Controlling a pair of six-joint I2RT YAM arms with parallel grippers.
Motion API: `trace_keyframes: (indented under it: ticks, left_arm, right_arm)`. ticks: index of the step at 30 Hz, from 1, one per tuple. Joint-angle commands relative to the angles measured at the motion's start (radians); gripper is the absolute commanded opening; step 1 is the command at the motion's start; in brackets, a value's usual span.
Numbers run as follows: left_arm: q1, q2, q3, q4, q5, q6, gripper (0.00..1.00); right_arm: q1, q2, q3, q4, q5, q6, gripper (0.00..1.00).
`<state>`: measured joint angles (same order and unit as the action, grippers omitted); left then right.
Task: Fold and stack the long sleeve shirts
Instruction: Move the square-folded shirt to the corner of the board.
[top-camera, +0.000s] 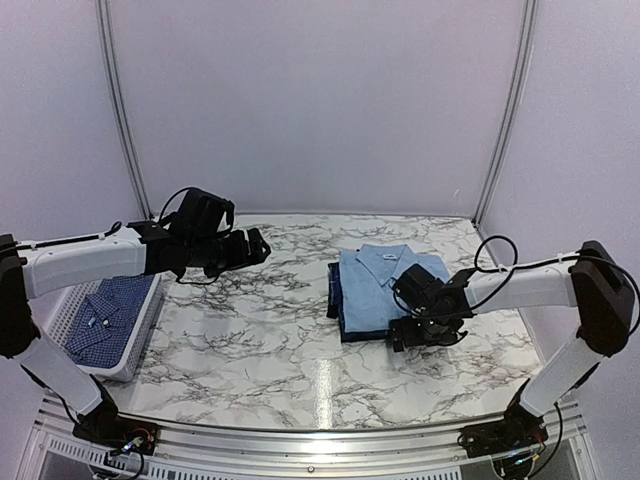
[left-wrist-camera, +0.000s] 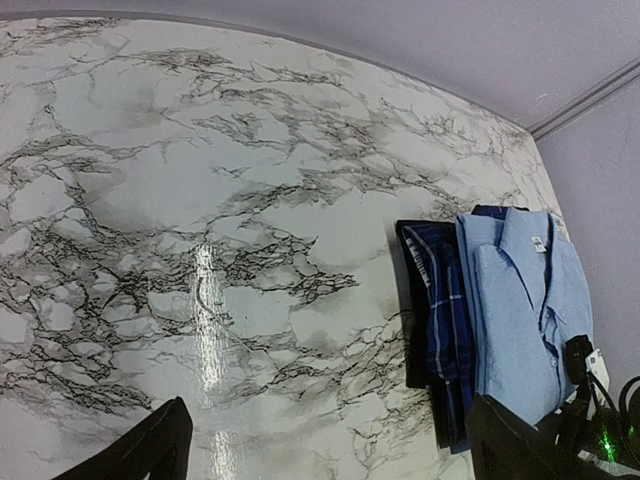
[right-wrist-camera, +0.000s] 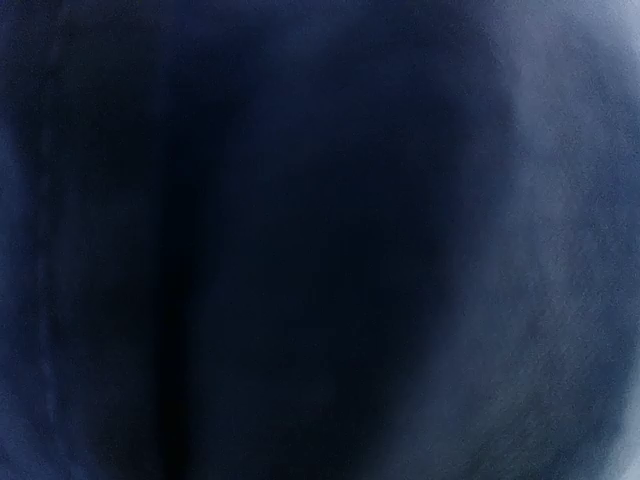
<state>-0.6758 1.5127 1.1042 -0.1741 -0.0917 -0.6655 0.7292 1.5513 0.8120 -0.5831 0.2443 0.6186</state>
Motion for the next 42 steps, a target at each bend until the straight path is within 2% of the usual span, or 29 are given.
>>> trace_keyframes:
  ticks: [1,5,13,18,26,32,42]
  left_arm:
    - [0.005,-0.012,0.025,-0.035,-0.014,0.006,0.99]
    - [0.008,-0.012,0.031,-0.039,-0.017,0.01,0.99]
    - [0.015,-0.024,0.025,-0.044,-0.018,0.01,0.99]
    - [0.02,-0.034,0.017,-0.047,-0.024,0.012,0.99]
    - [0.027,-0.037,0.014,-0.048,-0.027,0.01,0.99]
    - [0.033,-0.046,0.001,-0.048,-0.026,0.007,0.99]
    - [0.039,-0.061,-0.017,-0.049,-0.027,0.001,0.99]
  right_arm:
    - [-0.048,0.099,0.076,0.132,0.061,-0.137,0.99]
    - [-0.061,0.215,0.171,0.183,0.06,-0.202,0.98]
    - [-0.082,0.477,0.487,0.191,0.113,-0.367,0.98]
    - [-0.094,0.583,0.658,0.187,0.079,-0.429,0.98]
    - [-0.089,0.754,0.937,0.156,-0.114,-0.326,0.98]
    - [-0.072,0.841,1.079,0.121,-0.151,-0.217,0.98]
    - [-0.058,0.888,1.143,0.19,-0.232,-0.098,0.98]
